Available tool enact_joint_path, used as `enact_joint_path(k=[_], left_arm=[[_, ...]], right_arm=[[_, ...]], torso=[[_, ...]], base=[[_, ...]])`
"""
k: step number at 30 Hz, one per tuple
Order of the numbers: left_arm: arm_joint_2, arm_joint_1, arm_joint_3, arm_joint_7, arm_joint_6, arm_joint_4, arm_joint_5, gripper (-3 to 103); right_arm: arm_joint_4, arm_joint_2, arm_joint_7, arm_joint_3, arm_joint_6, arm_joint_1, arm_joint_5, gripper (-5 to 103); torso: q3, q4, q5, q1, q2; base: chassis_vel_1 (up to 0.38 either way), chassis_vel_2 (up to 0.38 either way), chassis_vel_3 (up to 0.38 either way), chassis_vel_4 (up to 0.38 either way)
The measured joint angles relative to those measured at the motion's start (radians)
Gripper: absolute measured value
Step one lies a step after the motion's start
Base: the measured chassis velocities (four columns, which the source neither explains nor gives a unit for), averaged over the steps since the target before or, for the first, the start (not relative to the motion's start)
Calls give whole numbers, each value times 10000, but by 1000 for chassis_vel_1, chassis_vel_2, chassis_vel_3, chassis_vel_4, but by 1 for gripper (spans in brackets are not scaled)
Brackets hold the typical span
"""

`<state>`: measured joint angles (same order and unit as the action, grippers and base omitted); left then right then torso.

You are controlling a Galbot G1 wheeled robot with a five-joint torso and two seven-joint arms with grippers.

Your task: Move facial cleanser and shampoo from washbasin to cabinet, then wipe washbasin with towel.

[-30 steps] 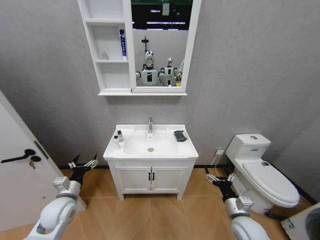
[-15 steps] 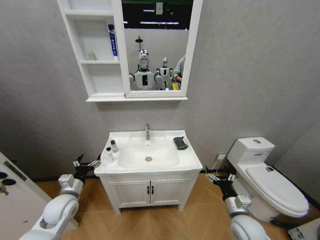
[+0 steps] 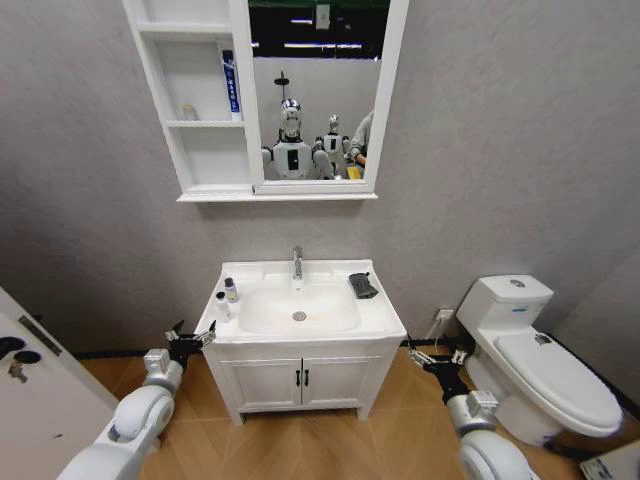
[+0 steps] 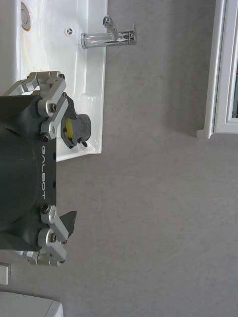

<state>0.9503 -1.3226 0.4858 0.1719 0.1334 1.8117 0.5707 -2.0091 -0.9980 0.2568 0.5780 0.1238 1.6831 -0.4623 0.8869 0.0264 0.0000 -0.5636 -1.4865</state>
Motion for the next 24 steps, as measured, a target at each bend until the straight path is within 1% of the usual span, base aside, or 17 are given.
enact_joint_path(k=[2, 9, 13, 19, 24], left_arm=[[59, 533, -235, -23, -5, -424, -22, 98], [79, 1246, -774, -17, -19, -958, -28, 98], [320, 1537, -1091, -11, -48, -1322, -144, 98], [437, 2108, -1417, -78, -52, -1864, -174, 98], [476, 2567, -1649, -101, -56, -2295, -101, 98]], right_arm=[[-8, -69, -45, 9, 4, 29, 4, 100], [17, -203, -122, 84, -26, 47, 48, 100], [73, -288, 107, 129, -402, -16, 139, 100], [88, -140, 340, 184, -438, 12, 519, 100], [140, -89, 408, 192, -342, -35, 585, 100]], torso=[[0, 0, -1, 1, 0], [0, 1, 2, 0, 0], [0, 0, 0, 0, 0], [1, 0, 0, 0, 0], [0, 0, 0, 1, 1]], base=[[0, 0, 0, 0], [0, 0, 0, 0], [0, 0, 0, 0], [0, 0, 0, 0], [0, 0, 0, 0]])
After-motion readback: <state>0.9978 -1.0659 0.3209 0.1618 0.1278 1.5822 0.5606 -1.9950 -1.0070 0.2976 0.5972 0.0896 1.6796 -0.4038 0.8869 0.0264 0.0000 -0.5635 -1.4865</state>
